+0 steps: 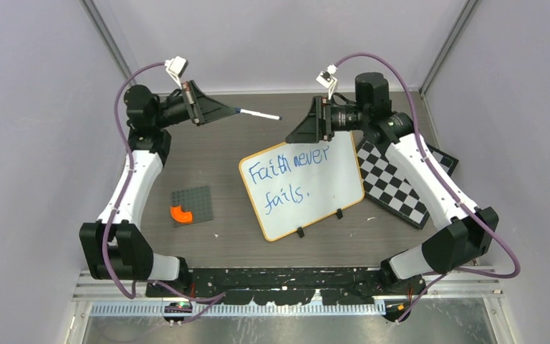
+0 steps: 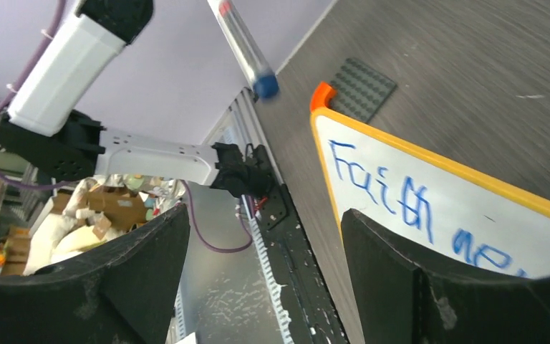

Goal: Write a sentence on the whiteboard
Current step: Pass from the right arm to the left, then put down the whiteboard marker at the center of the board.

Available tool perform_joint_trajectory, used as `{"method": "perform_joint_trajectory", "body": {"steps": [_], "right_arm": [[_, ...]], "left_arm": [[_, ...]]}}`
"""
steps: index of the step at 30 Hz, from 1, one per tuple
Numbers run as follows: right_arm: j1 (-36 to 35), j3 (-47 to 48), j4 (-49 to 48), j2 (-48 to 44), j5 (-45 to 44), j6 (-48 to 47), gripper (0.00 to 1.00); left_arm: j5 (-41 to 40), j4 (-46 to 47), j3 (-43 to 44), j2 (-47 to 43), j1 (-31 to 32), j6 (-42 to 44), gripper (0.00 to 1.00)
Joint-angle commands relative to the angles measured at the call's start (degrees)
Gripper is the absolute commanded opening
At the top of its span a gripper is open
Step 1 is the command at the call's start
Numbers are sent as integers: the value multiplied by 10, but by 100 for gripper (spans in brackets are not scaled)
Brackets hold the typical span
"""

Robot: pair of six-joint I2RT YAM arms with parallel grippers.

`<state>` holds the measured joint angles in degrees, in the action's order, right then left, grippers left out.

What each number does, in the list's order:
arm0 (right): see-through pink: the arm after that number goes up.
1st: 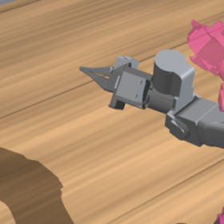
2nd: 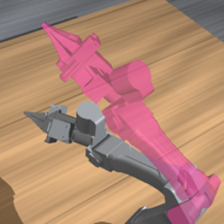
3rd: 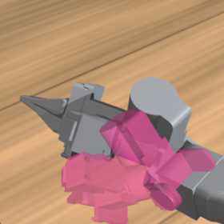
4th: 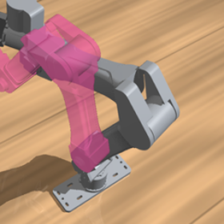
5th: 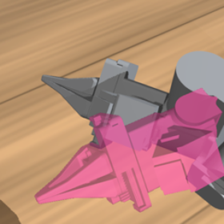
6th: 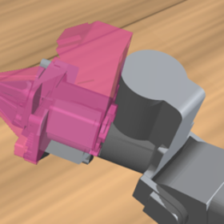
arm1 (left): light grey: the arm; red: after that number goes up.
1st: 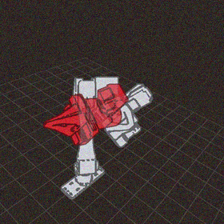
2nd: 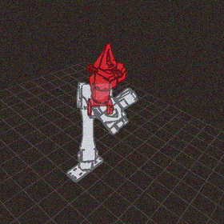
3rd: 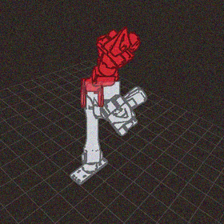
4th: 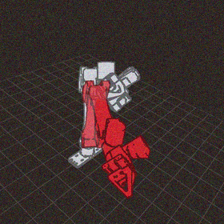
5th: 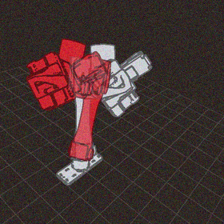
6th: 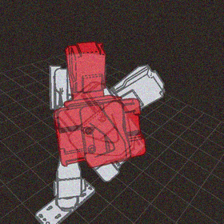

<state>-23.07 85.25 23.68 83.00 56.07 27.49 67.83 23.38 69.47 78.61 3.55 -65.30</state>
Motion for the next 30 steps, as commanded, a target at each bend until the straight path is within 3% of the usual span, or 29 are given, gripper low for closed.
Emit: {"method": "perform_joint_trajectory", "body": {"steps": [1, 3, 4, 7, 10, 14, 21, 30], "right_arm": [[25, -2, 67, -41, -14, -62, 82], [35, 2, 104, -50, -21, -93, 83], [40, 4, 123, -54, -32, -109, 83], [48, 3, 160, -68, -62, -145, 84], [54, -4, 185, -80, -73, -167, 84], [57, -9, 208, -90, -88, -187, 84], [64, -8, 227, -99, -98, -198, 84], [66, -18, 227, -104, -102, -196, 84]], "left_arm": [[35, -36, 16, -32, -76, 36, 0], [27, -192, 42, -37, -126, 150, 0], [14, -339, 64, -35, -149, 229, 0], [-58, -657, 165, -11, -196, 496, 0], [-150, -824, 206, 13, -203, 658, 0], [-219, -912, 184, 23, -204, 781, 0], [-240, -1086, 143, 77, -166, 941, 0], [-288, -1034, 21, 96, -62, 928, 0]]}}
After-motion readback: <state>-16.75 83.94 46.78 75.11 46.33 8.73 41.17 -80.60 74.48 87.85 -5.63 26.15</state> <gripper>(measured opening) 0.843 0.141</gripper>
